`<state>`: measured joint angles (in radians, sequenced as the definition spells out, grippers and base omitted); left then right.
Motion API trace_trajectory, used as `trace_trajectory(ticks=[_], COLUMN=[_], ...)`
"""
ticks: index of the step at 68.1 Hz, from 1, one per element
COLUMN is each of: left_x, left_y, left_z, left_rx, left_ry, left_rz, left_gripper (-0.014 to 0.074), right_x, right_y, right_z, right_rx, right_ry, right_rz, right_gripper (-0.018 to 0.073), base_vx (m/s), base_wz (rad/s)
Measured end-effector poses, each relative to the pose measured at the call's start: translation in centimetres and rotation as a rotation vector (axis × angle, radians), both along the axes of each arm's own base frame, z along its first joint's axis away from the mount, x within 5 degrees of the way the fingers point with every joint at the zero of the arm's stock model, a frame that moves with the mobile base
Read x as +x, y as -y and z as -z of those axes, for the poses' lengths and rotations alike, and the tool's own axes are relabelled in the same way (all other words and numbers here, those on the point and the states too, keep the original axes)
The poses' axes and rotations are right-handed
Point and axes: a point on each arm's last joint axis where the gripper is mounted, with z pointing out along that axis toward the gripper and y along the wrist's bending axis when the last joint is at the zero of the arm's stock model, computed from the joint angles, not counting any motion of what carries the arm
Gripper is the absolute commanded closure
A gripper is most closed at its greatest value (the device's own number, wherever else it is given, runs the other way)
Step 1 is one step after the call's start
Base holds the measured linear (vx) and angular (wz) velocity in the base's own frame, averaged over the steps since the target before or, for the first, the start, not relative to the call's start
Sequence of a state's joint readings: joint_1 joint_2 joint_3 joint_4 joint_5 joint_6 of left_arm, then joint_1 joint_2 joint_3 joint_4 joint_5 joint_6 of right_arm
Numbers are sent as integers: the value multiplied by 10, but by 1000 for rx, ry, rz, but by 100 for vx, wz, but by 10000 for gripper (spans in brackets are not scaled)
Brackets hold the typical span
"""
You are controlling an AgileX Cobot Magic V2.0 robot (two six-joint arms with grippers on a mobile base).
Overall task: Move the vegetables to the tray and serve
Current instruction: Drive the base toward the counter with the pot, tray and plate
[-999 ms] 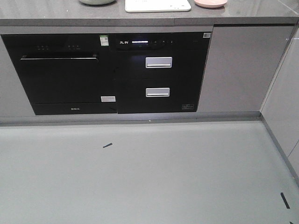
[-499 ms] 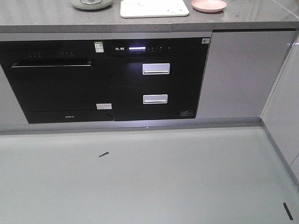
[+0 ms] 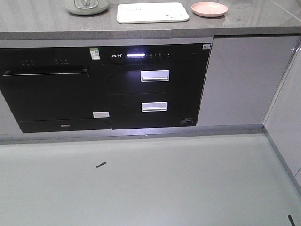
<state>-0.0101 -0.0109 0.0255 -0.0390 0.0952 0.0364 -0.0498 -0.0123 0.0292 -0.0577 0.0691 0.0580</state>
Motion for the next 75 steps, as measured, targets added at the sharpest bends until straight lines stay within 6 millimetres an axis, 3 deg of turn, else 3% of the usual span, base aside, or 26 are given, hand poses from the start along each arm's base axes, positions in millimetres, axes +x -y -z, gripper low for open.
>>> trace_trajectory(ticks=[75], left_x=[0], left_y=[0], left_z=[0], left_rx=[0], left_ry=[0], left_rz=[0], left_gripper=[602], right_x=[0], right_y=[0], right_z=[0], right_rx=[0], right_ry=[0], right_rz=[0], right_gripper=[565], base_vx=[11], base_wz=[-2])
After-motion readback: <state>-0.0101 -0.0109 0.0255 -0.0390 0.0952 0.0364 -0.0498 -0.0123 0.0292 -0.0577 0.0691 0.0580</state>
